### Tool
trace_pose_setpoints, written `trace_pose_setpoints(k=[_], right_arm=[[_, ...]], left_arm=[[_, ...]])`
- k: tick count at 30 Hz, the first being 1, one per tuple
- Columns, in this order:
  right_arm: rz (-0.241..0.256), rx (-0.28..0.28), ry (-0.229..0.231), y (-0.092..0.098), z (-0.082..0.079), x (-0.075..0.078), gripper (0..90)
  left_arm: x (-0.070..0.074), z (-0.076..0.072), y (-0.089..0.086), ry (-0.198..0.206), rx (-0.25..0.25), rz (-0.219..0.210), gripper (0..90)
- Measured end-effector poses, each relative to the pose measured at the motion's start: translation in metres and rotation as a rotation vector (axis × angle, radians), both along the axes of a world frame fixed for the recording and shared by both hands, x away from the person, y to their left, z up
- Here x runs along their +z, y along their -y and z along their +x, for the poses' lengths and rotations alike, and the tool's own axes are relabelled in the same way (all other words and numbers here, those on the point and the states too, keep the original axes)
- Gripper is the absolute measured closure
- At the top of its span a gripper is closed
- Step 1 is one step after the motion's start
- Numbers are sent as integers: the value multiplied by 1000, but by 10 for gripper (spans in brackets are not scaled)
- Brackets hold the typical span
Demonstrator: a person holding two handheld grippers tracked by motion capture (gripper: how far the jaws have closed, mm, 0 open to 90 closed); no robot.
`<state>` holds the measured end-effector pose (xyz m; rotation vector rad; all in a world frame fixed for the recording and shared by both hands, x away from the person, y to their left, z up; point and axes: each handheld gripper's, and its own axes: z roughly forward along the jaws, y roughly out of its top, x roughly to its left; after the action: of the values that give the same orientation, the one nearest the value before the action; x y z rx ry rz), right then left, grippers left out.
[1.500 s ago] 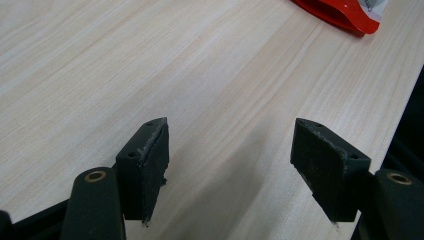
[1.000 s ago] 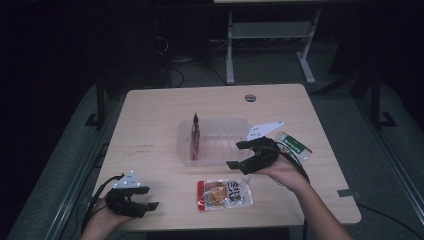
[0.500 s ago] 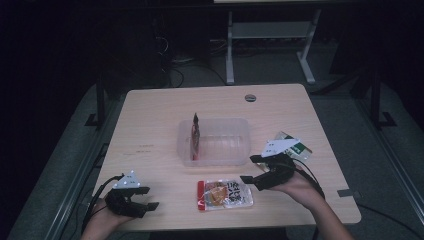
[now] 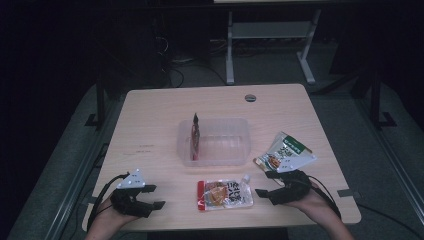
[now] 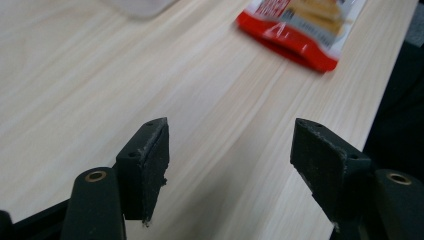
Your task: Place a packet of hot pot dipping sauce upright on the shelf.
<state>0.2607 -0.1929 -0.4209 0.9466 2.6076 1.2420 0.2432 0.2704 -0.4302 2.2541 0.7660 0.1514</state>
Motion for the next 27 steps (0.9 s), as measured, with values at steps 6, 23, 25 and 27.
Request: trace_pose_setpoints(k=[6,23,25,27], right_arm=[[2,-33,-26,9,-12,-8,475],[-37,23,-58,-19,8,-21,898],[-47,31,-54,-26,12,-23,898],[-73,38,-49,-32,15,-25,898]], left_arm=[[4,6,27,-3,-53,-29,314],[-1,18,82,18,-177,-20,314],[-3,17,82,17,-179,-20,314],[-4,16,82,14,-179,-24,314]])
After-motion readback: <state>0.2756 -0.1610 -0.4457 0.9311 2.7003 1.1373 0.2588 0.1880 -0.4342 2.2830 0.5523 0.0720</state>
